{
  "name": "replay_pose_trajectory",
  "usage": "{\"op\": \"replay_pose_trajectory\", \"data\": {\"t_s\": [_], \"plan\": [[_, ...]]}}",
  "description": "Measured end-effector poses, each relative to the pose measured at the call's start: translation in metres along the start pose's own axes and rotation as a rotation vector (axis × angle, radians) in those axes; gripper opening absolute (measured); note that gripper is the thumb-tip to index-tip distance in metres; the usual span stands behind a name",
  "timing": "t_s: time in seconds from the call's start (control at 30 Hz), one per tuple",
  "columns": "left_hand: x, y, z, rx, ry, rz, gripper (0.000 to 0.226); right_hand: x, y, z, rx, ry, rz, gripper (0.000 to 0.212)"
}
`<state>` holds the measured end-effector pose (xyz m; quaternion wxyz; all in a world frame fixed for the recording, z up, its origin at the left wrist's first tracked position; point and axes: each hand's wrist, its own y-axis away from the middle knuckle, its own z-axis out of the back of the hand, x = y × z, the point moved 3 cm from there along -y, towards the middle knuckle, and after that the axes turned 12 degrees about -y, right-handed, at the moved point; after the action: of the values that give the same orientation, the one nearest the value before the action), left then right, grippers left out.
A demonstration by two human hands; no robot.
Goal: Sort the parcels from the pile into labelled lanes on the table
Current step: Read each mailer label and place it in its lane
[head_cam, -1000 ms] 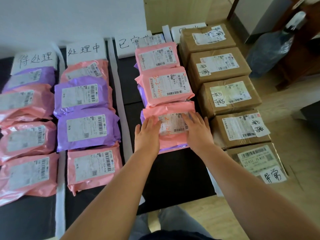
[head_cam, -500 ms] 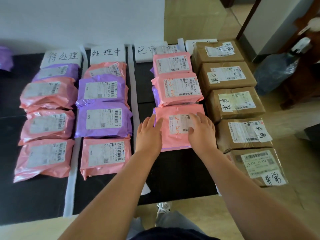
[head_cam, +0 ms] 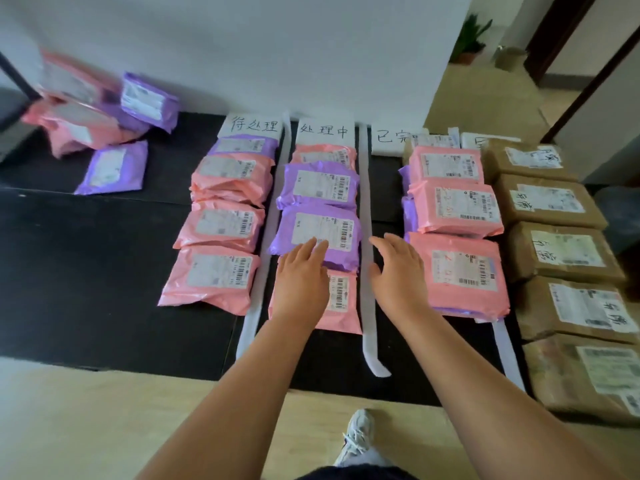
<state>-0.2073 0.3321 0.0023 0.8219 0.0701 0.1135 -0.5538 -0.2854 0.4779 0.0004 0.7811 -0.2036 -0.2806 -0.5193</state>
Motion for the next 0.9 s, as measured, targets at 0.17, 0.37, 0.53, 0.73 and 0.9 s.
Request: {"op": "replay_pose_trajectory", "data": {"t_s": [0.17, 0.37, 0.53, 0.73, 0.9], "plan": [[0.097, 0.037, 0.037, -0.034, -0.016, 0.083, 0.050, 0.083, 0.025, -0.060, 0.044, 0.039, 0.050, 0.044], [0.221, 0.090, 0.079, -0.062, -0.058, 0.180, 0.051, 0.187, 0.063, -0.144, 0.067, -0.022, 0.132, 0.042], [0.306, 0.121, 0.107, -0.073, -0.080, 0.250, 0.050, 0.262, 0.088, -0.196, 0.114, -0.017, 0.188, 0.045], [0.376, 0.126, 0.127, -0.081, -0.074, 0.317, 0.049, 0.321, 0.084, -0.247, 0.188, -0.038, 0.234, 0.044], [0.418, 0.099, 0.132, -0.094, -0.054, 0.344, 0.049, 0.347, 0.049, -0.281, 0.210, -0.005, 0.249, 0.045]]}}
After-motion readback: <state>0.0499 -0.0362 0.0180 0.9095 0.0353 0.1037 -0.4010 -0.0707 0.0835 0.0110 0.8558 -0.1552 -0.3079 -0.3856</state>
